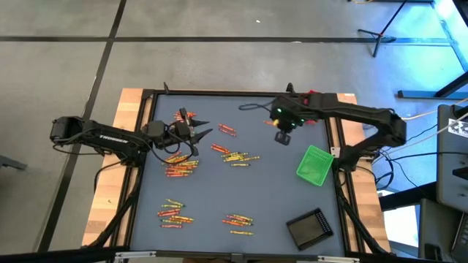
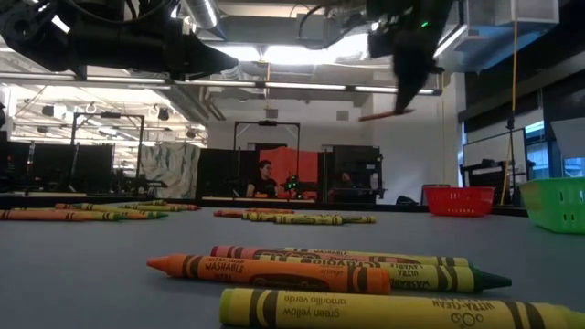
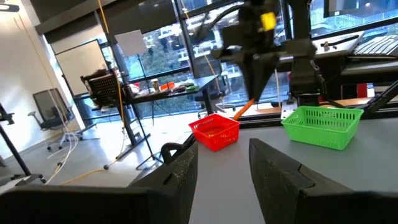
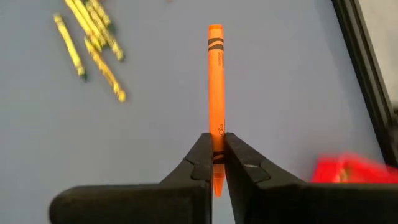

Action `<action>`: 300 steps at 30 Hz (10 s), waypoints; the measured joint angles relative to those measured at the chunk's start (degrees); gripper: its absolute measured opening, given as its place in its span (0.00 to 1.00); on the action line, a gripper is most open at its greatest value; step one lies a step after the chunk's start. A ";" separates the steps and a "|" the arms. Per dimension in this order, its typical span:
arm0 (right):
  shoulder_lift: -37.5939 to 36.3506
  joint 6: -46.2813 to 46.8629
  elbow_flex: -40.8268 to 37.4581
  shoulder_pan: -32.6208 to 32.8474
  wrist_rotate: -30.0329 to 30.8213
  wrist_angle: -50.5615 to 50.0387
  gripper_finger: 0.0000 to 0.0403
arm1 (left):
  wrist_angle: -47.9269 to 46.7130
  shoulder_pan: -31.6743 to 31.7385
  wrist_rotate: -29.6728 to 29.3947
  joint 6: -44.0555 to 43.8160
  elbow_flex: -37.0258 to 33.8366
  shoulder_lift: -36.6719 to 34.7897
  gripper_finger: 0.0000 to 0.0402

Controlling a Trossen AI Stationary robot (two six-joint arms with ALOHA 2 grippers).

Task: Sort crayons
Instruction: Put the orange crayon into the green bin, then put the red crayon into the black bin

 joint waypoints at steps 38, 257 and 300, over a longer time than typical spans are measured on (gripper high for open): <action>-28.29 53.68 -36.02 30.09 -6.84 -7.72 0.05 | 0.35 0.00 -0.44 0.02 0.00 0.00 0.32; -16.54 58.72 -25.60 36.64 10.41 -7.59 0.51 | 1.18 0.52 -0.28 0.04 0.00 0.02 0.32; 22.82 0.80 -20.15 1.93 -0.23 72.66 0.46 | 0.66 0.53 -0.21 0.02 0.00 0.00 0.32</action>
